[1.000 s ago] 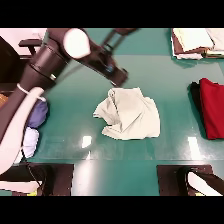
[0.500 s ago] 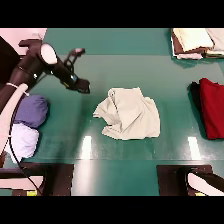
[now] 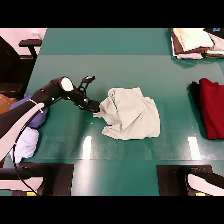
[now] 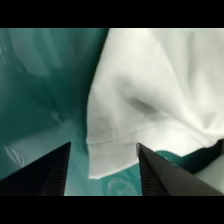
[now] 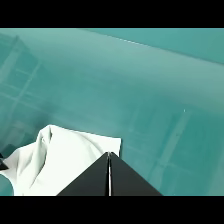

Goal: Fold the shirts.

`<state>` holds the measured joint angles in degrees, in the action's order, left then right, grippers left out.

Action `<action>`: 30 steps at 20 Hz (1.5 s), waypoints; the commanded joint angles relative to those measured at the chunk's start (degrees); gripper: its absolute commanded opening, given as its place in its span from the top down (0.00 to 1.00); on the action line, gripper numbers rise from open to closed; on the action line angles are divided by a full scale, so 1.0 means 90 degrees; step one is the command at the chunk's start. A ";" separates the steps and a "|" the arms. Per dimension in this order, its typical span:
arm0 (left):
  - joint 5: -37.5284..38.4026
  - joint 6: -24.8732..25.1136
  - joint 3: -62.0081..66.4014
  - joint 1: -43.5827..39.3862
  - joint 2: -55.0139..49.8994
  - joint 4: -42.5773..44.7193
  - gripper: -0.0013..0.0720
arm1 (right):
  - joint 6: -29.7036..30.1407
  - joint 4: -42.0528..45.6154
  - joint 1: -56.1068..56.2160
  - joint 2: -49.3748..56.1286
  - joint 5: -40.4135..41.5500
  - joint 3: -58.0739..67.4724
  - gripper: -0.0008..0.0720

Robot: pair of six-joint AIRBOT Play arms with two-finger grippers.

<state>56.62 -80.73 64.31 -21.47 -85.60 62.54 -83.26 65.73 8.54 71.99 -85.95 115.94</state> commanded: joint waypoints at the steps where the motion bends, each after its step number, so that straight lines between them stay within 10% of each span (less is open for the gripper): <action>1: -0.0466 0.0017 -0.0143 -0.0170 -0.0012 -0.0051 0.32 | -0.0029 0.0005 0.0022 0.0034 -0.0141 0.0000 0.96; 3: -0.0469 0.0015 -0.0136 -0.0168 -0.0010 -0.0046 0.33 | -0.0029 0.0049 0.0022 0.0034 -0.0350 -0.0002 0.96; 5: -0.0520 -0.0019 -0.0078 -0.0151 0.0005 -0.0034 0.93 | -0.0036 0.0046 0.0022 0.0034 -0.0493 -0.0005 0.96; 14: -0.0049 -0.0022 0.0865 0.1234 0.0954 0.0483 0.94 | -0.0872 0.0923 0.0022 -0.1593 0.0437 -0.5156 0.96; 17: 0.0056 -0.0019 0.0862 0.1273 0.0954 0.0699 0.94 | -0.0860 -0.0245 0.0024 -0.1758 0.1158 -0.7359 0.29; 24: 0.0119 0.0022 0.0862 0.1275 0.0954 0.0721 0.94 | 0.0461 -0.3109 0.0053 -0.0784 0.3106 -0.9078 0.30; 30: 0.0143 0.0022 0.0862 0.1275 0.0954 0.0826 0.94 | 0.0590 -0.3245 0.1273 0.0821 0.3230 -0.7927 0.39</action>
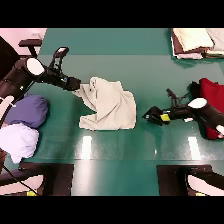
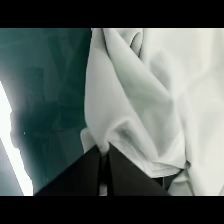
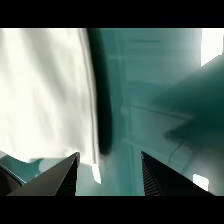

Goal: Fold the shirts.

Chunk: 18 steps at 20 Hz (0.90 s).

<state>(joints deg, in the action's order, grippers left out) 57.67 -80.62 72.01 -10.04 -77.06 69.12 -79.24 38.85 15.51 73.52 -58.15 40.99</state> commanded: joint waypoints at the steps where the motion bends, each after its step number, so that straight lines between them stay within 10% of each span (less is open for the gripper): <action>1: 0.0068 0.0010 0.0007 0.0005 0.0005 0.0175 0.94 | 0.0143 -0.0253 0.0709 0.0925 0.0136 0.0641 0.39; 3: 0.0185 0.0010 0.0007 0.0005 0.0005 0.0461 0.94 | 0.0143 -0.0204 0.1027 0.1416 0.0114 0.1093 0.41; 8: 0.0398 0.0007 0.0007 0.0005 0.0007 0.1222 0.94 | 0.0141 0.0148 0.1292 0.1897 0.0104 0.2067 0.96; 18: -0.0549 -0.0221 0.1073 0.0010 0.1411 0.1744 0.94 | -0.0425 0.3381 -0.0240 -0.0279 -0.0996 0.4806 0.96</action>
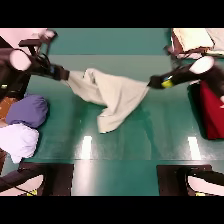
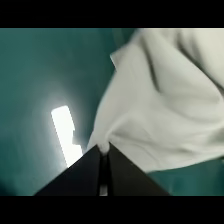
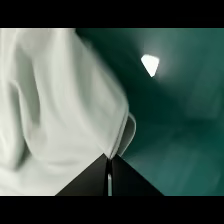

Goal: Fold the shirts.

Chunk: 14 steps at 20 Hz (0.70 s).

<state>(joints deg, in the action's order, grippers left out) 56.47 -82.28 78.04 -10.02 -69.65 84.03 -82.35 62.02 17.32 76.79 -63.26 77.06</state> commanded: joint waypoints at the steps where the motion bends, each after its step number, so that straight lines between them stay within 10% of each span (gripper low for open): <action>1: -0.0520 -0.0032 0.0602 0.0007 0.0916 0.0058 0.94 | -0.0063 0.0799 -0.0590 -0.0899 -0.0495 0.1078 0.96; 14: -0.0556 0.0109 0.3230 0.0007 0.3368 -0.1134 0.94 | -0.0058 0.0789 -0.2103 -0.2669 -0.1484 0.4726 0.96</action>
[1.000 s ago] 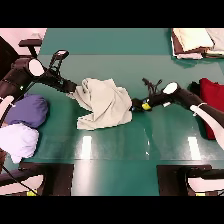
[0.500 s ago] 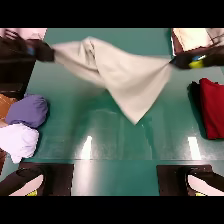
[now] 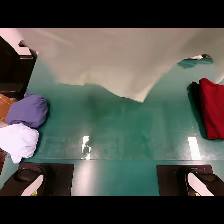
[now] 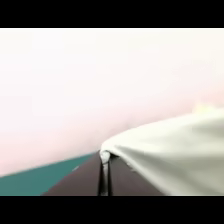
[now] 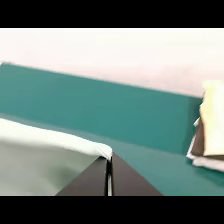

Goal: Fold the shirts.

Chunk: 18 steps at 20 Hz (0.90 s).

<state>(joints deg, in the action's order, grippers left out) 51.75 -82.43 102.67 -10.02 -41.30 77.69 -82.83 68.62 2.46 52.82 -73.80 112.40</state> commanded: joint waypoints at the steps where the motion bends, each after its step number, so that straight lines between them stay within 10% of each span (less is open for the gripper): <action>1: -0.0039 0.0163 0.0525 0.0007 0.0219 -0.0537 0.94 | -0.0005 0.0046 -0.0619 0.0136 -0.0389 0.1044 0.96; 10: 0.2016 0.0160 -0.0714 0.0007 -0.1904 -0.0457 0.94 | -0.0010 0.0051 0.0262 0.2436 -0.0255 0.0056 0.96; 18: 0.0690 0.0396 -0.2229 0.0007 -0.4928 -0.0097 0.94 | -0.0010 0.0041 0.0855 0.5190 0.0134 -0.0104 0.96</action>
<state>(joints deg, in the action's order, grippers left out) 63.66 -79.59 85.41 -9.98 -77.25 74.61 -82.94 69.25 8.95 92.40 -74.52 111.83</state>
